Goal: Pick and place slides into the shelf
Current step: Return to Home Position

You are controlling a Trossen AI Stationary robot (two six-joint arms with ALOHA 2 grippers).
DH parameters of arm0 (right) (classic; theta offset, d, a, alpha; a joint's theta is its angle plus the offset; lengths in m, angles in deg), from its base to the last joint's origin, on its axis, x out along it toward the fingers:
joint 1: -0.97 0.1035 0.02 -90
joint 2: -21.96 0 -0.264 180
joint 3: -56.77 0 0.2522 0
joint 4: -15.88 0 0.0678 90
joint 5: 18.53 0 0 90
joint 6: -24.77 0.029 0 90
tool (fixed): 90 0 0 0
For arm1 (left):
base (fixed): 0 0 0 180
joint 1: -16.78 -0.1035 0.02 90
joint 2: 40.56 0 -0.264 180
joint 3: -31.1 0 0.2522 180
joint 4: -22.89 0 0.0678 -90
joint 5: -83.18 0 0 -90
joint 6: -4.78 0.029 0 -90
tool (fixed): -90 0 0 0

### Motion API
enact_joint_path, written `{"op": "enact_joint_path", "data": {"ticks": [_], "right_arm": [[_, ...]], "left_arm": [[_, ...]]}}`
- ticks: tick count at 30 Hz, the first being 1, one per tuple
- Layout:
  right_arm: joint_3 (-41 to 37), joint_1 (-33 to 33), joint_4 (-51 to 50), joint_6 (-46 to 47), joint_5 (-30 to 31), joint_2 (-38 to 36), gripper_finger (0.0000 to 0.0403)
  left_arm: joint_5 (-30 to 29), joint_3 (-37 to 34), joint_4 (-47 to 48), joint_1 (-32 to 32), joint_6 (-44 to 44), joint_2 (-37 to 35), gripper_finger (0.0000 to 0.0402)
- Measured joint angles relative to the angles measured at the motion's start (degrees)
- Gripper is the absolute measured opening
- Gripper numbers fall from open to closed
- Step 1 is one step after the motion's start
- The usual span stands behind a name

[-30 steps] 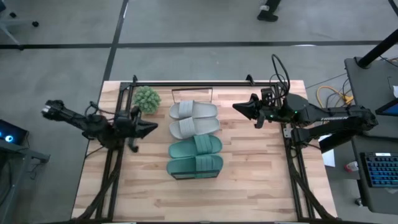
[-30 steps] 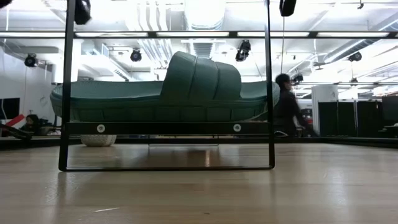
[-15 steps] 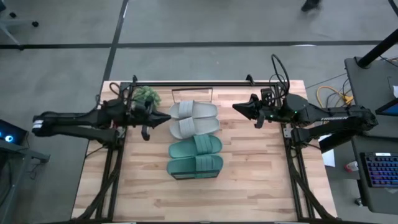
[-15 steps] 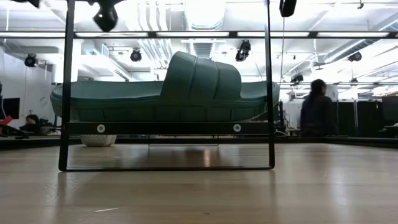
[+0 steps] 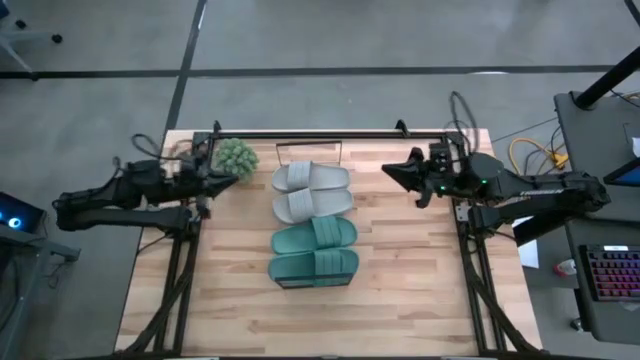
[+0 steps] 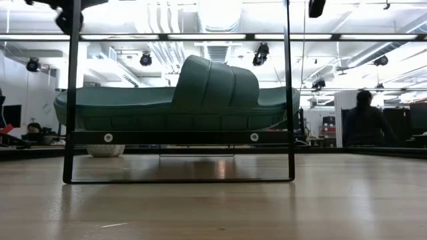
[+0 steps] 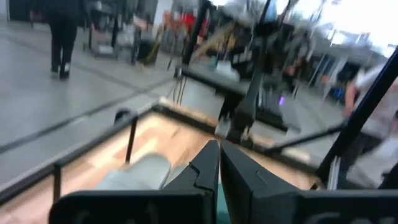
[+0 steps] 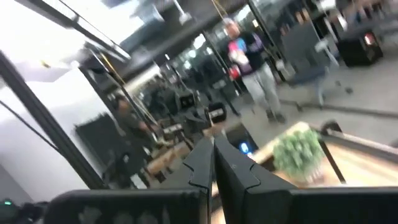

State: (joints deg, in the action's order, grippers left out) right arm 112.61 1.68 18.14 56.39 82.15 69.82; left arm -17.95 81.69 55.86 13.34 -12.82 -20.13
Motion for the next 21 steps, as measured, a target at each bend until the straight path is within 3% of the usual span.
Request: {"op": "enact_joint_path", "data": {"ticks": [7,21], "right_arm": [[-10.6,0.0,14.9,-2.7,1.4,-8.7,0.0008],[-26.2,0.0,27.1,-5.9,2.5,-19.8,0.0008]], "left_arm": [[-0.8,-1.0,1.5,0.0,0.5,-3.6,0.0000],[-1.4,-8.3,-0.6,0.0,0.1,-15.5,0.0000]]}}
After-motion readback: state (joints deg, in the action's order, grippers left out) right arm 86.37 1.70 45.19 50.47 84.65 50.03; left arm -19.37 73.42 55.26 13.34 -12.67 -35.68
